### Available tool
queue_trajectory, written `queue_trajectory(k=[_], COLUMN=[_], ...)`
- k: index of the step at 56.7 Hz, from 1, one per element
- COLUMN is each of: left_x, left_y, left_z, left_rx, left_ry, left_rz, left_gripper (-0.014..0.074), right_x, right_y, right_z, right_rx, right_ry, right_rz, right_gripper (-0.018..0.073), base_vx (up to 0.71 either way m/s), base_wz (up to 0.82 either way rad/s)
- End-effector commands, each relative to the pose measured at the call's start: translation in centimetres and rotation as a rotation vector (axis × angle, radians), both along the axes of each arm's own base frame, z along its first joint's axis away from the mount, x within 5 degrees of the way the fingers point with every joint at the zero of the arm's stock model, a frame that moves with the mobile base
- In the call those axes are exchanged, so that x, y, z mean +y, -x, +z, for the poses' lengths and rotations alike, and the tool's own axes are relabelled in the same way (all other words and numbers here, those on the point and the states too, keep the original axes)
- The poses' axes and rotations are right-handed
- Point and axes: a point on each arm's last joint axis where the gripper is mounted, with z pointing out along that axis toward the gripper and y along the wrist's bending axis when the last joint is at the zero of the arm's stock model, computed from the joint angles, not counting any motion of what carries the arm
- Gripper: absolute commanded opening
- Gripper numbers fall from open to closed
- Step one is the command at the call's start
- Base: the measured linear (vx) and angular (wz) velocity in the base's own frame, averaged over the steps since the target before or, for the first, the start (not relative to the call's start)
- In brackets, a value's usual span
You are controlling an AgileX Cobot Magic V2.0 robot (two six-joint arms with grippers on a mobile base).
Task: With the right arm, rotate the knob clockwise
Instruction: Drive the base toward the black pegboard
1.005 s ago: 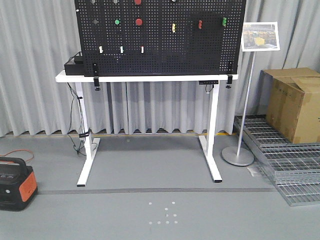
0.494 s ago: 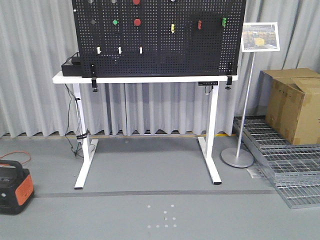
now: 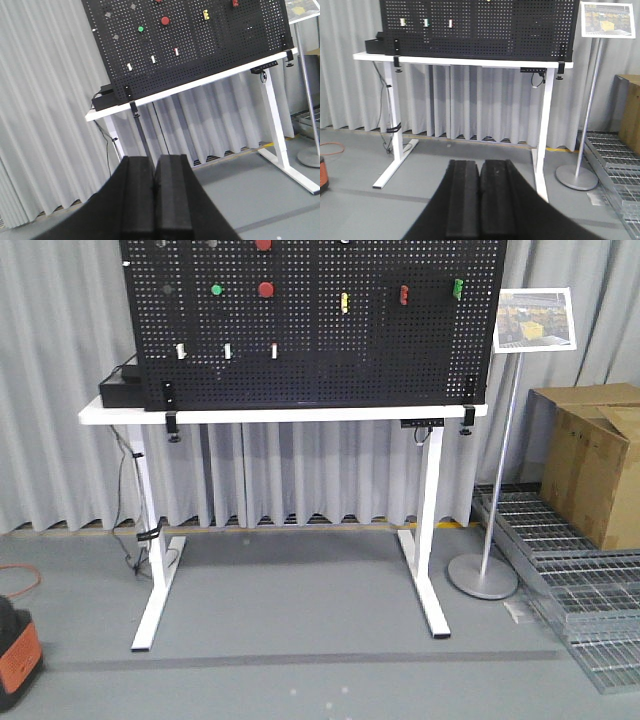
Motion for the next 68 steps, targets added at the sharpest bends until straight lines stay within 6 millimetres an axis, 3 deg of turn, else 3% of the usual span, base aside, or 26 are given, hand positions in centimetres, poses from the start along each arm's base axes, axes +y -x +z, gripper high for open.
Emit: queue_trajectory(k=[1,68], left_x=[-0.07,-0.07], left_y=[0.07,0.07], left_z=[-0.33,-0.33], left_rx=[-0.059,-0.059], left_ry=[0.014,0.014], left_rz=[-0.013,-0.013], left_gripper=[-0.0006,-0.0006], right_x=[0.05,0.05], right_y=[0.09,0.09], right_z=[0.56,0.56], right_rx=[-0.086,-0.085], right_ry=[-0.007,-0.006], right_rz=[0.004,0.004], right_gripper=[-0.0007,-0.0007], base_vx=[0.39,0.47], base_wz=[-0.06,0.04])
